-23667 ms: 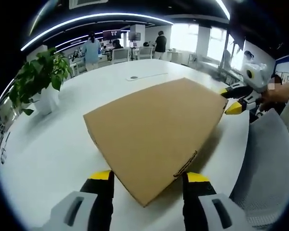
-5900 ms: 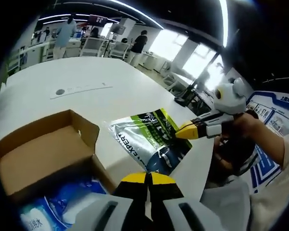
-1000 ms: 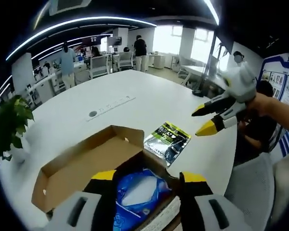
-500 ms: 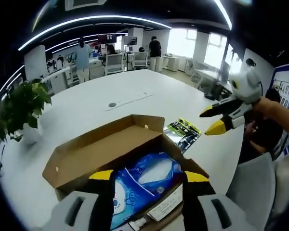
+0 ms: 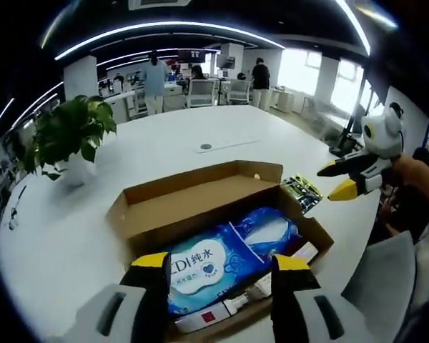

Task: Operate the shoe box by opening the lid, removing the specified soft item, and placing it in the target area until the item is outside and the box remains undamaged.

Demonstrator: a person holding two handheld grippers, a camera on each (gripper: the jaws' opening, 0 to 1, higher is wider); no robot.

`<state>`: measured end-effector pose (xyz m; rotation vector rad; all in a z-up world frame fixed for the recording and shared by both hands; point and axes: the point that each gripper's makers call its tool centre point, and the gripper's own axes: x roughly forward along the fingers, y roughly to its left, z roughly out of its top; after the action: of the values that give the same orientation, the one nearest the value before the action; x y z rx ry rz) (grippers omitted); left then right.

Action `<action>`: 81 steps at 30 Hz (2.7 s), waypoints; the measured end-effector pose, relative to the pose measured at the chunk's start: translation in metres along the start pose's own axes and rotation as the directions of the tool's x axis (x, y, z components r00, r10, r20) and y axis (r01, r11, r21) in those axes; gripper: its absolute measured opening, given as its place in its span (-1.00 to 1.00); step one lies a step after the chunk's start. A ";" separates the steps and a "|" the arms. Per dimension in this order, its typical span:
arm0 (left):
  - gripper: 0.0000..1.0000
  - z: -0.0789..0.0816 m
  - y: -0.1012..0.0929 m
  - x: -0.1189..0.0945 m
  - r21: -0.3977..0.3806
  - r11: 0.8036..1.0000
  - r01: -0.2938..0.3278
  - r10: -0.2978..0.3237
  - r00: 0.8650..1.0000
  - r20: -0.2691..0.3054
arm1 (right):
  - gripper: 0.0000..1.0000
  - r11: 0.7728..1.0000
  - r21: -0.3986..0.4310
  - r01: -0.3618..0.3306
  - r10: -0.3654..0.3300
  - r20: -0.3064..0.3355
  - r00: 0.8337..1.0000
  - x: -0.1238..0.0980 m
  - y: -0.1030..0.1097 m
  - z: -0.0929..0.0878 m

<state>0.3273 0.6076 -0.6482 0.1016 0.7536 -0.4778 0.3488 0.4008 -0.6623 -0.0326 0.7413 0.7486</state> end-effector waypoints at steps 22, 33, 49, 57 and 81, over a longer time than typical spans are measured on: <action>-0.12 -0.060 0.059 -0.025 -0.114 0.980 -0.165 0.162 0.986 -0.034 | 0.01 0.994 -0.028 -0.110 0.111 0.007 0.994 0.038 0.043 0.006; -0.49 -0.087 0.070 -0.020 -0.174 0.964 -0.203 0.193 0.979 -0.073 | -0.19 0.987 -0.063 -0.149 0.148 -0.024 0.989 0.060 0.059 0.000; -0.90 -0.094 0.077 -0.018 -0.247 0.940 -0.235 0.226 0.972 -0.064 | -0.31 0.974 -0.105 -0.200 0.192 -0.084 0.978 0.097 0.079 -0.006; -0.91 -0.095 0.081 -0.017 -0.254 0.938 -0.237 0.228 0.971 -0.066 | -0.34 0.970 -0.119 -0.211 0.198 -0.109 0.974 0.113 0.085 -0.007; -0.93 -0.095 0.079 -0.017 -0.255 0.929 -0.269 0.263 0.963 -0.056 | -0.49 0.972 -0.095 -0.214 0.196 -0.171 0.966 0.153 0.088 -0.004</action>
<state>0.2924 0.7088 -0.7120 -0.0379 0.8029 -0.1158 0.3661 0.5580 -0.7406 -0.1212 0.8634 0.9941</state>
